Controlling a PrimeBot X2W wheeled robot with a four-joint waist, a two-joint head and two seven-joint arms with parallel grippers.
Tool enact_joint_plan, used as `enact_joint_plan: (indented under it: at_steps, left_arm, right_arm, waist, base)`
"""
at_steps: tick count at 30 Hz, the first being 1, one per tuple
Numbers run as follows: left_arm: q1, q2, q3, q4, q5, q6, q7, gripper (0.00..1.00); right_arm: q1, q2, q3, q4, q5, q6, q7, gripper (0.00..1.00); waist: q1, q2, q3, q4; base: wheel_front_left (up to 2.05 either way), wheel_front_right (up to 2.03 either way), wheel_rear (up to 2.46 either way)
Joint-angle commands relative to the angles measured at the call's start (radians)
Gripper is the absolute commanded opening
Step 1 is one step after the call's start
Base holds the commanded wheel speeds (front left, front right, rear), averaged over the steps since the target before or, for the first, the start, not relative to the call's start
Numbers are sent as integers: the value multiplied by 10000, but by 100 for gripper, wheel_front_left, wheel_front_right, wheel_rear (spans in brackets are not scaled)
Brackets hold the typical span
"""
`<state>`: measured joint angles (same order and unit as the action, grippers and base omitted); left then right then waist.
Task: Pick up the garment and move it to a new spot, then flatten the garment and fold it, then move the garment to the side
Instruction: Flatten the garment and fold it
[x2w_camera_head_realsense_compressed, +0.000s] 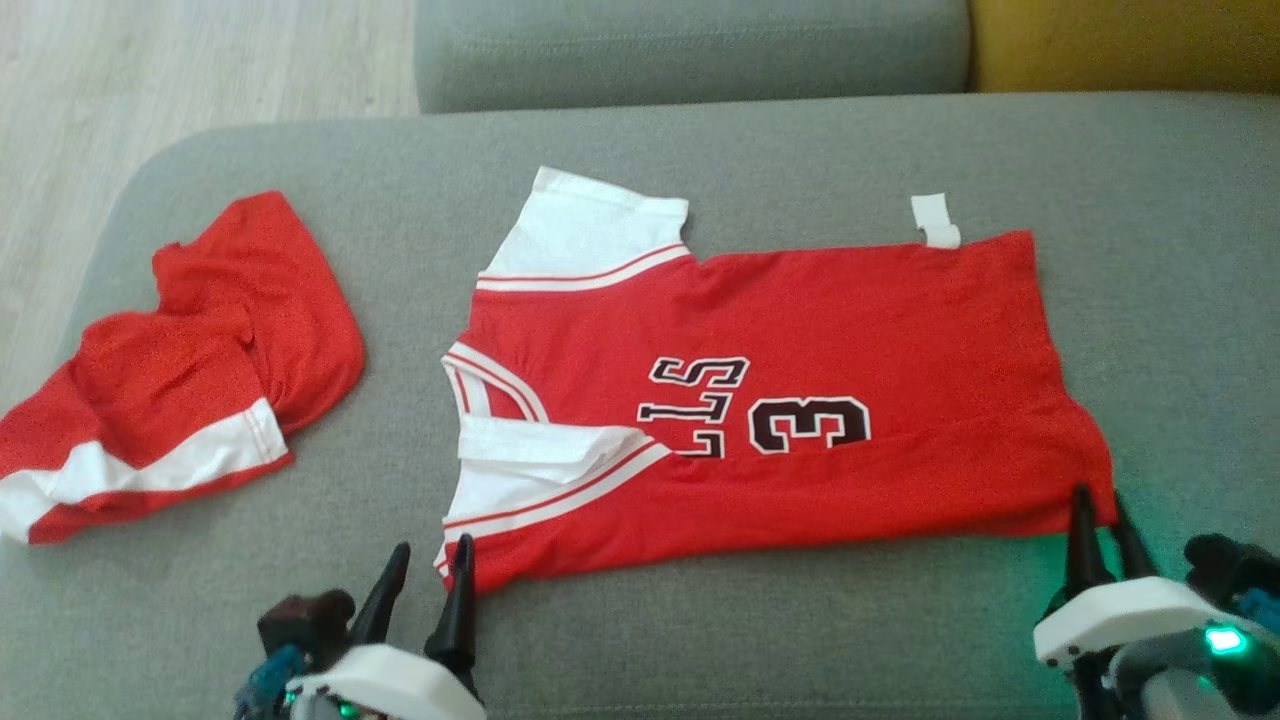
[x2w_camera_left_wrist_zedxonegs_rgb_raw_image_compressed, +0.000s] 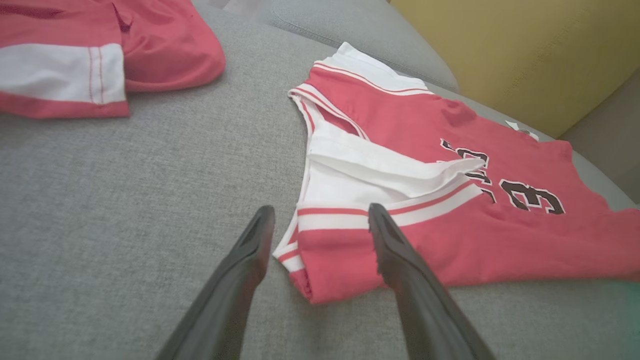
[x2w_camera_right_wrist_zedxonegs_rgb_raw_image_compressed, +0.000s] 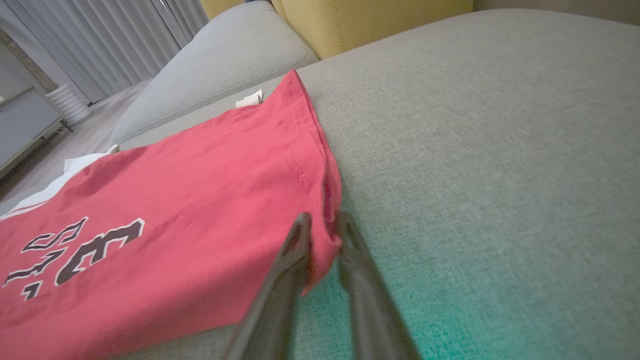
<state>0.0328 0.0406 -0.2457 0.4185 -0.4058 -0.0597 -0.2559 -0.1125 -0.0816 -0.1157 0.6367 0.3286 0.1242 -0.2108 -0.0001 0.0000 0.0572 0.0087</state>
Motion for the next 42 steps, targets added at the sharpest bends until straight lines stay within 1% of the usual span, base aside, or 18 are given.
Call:
enact_joint_plan:
  at_steps: [1,4,8,11,15,18,23,26,27,32,36,38,39,41,42]
  left_arm:
    - [-648,97,237,-332,156,105,-59,100]
    - [-1177,97,130,-432,558,139,-59,100]
    - [-2384,146,72,-250,1256,41,-59,100]
    - [-3633,371,-50,291,1551,-125,-18,100]
    - [-5539,747,-321,1172,1748,-400,698,100]
    - [-6899,971,-520,1754,1683,-566,1371,100]
    - [-8654,1284,-1021,2492,1537,-683,2105,100]
    - [-9486,1402,-1457,2794,1362,-701,2286,100]
    - [-9486,1402,-1457,2794,1362,-701,2286,100]
    - [-10634,1643,-2439,3183,836,-706,2464,100]
    - [-11326,1905,-3116,3451,354,-707,2582,100]
    - [-11612,2045,-3414,3573,92,-708,2648,100]
    - [-11747,2126,-3579,3630,-15,-708,2686,100]
    - [-11984,2278,-3878,3748,-277,-708,2823,100]
    - [-12096,2357,-4034,3804,-412,-708,2911,100]
  right_arm:
    - [-410,-185,111,-417,-158,65,-70,100]
    - [-741,-161,-36,-633,-400,65,-77,100]
    - [-1490,-271,-122,-810,-837,65,114,100]
    - [-2208,-492,-11,-832,-1237,65,457,100]
    - [-3237,-798,110,-667,-1643,65,1060,100]
    - [-4020,-1038,177,-389,-1815,65,1511,100]
    - [-5159,-1248,175,123,-2114,65,2010,100]
    - [-5744,-1309,292,456,-2199,65,2225,100]
    - [-5744,-1309,292,456,-2199,65,2225,100]
    - [-6547,-1403,540,1123,-2297,65,2465,100]
    - [-7063,-1423,765,1595,-2384,65,2380,100]
    - [-7276,-1374,905,1775,-2368,65,2260,86]
    - [-7370,-1354,988,1866,-2371,65,2211,76]
    - [-7553,-1317,1157,2038,-2379,65,2129,40]
    - [-7642,-1297,1239,2117,-2363,65,2083,17]
  waist:
    - [1,0,161,59]
    - [1,0,483,93]
    - [1,0,927,96]
    - [1,0,1317,70]
    - [1,0,1906,28]
    - [1,0,2371,-28]
    - [1,0,3036,-166]
    - [1,0,3377,-202]
    - [1,0,3377,-202]
    - [1,0,3836,-217]
    - [1,0,4105,-269]
    - [1,0,4210,-320]
    - [1,0,4255,-353]
    - [1,0,4357,-434]
    - [1,0,4410,-478]
  base:
    - [0,0,0]
    - [0,0,0]
    - [0,0,0]
    - [0,0,0]
    - [0,0,0]
    - [0,0,0]
    - [0,0,0]
    - [0,0,0]
    - [0,0,0]
    - [0,0,0]
    - [0,0,0]
    - [0,0,0]
    - [0,0,0]
    - [0,0,0]
    - [0,0,0]
